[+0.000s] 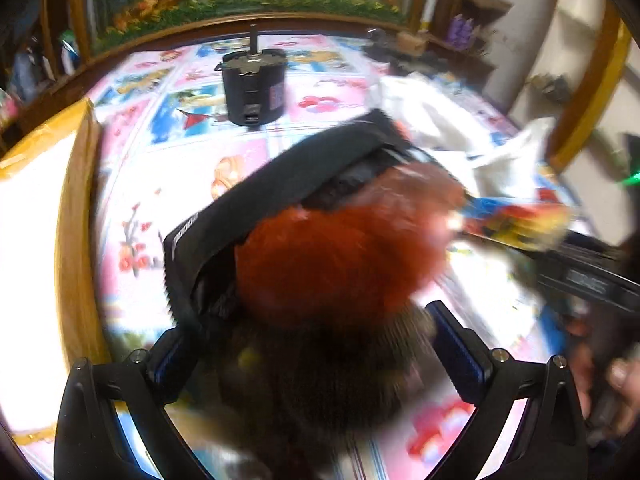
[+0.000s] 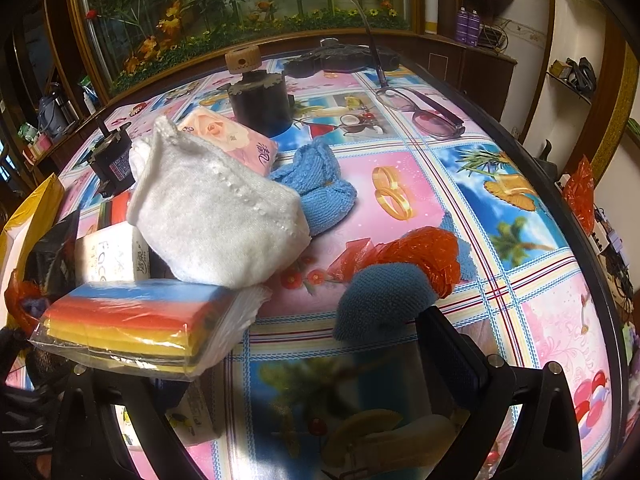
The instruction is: Organize soft objects
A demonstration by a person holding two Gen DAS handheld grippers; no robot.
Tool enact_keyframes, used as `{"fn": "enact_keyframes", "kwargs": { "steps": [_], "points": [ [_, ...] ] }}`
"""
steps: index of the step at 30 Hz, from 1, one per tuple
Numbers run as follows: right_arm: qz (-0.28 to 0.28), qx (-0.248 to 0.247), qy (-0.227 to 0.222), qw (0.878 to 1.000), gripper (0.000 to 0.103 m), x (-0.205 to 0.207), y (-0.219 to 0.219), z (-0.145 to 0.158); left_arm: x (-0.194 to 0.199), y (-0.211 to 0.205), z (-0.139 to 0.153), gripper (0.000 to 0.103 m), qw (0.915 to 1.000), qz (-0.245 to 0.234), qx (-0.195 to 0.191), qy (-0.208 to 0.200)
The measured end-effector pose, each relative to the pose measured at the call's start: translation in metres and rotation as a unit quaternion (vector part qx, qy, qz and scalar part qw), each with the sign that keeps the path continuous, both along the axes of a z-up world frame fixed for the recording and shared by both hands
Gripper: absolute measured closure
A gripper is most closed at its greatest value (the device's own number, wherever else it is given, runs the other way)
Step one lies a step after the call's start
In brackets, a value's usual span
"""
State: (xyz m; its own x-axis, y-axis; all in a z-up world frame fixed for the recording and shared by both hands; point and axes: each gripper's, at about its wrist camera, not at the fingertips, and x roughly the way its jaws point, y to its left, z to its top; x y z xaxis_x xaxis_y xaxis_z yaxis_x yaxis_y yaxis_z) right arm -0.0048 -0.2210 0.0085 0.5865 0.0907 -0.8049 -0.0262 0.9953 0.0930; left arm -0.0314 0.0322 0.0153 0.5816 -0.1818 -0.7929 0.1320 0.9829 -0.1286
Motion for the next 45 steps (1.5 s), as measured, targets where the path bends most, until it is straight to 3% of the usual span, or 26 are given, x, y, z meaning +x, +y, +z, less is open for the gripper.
{"fn": "enact_keyframes", "kwargs": {
  "steps": [3,10,17,27,32,37,45],
  "points": [
    [0.000,0.002,-0.001,1.000,0.001,0.000,0.000,0.000,-0.027,0.008,0.007,0.000,0.9983,-0.028,-0.041,-0.031],
    [0.002,-0.008,0.005,1.000,0.001,0.000,0.001,-0.001,-0.060,0.037,0.009,0.000,0.9922,-0.023,-0.117,-0.036],
    [0.075,0.048,0.030,0.996,0.001,-0.022,-0.008,0.013,-0.061,0.034,0.012,0.024,0.9942,-0.037,-0.097,-0.025],
    [0.207,0.028,-0.045,0.977,0.001,-0.079,-0.002,0.063,-0.060,0.040,0.010,0.024,0.9909,-0.048,-0.124,-0.017],
    [0.202,0.022,-0.030,0.979,0.001,-0.066,0.015,0.050,-0.060,0.041,0.009,0.024,0.9913,-0.048,-0.122,-0.016],
    [0.179,0.048,-0.002,0.983,0.001,-0.041,0.016,0.033,-0.057,0.040,0.007,0.024,0.9911,-0.048,-0.123,-0.012],
    [0.138,0.155,0.049,0.977,0.001,-0.012,0.001,0.006,-0.057,0.037,0.007,0.024,0.9911,-0.053,-0.121,-0.012]
  ]
}}
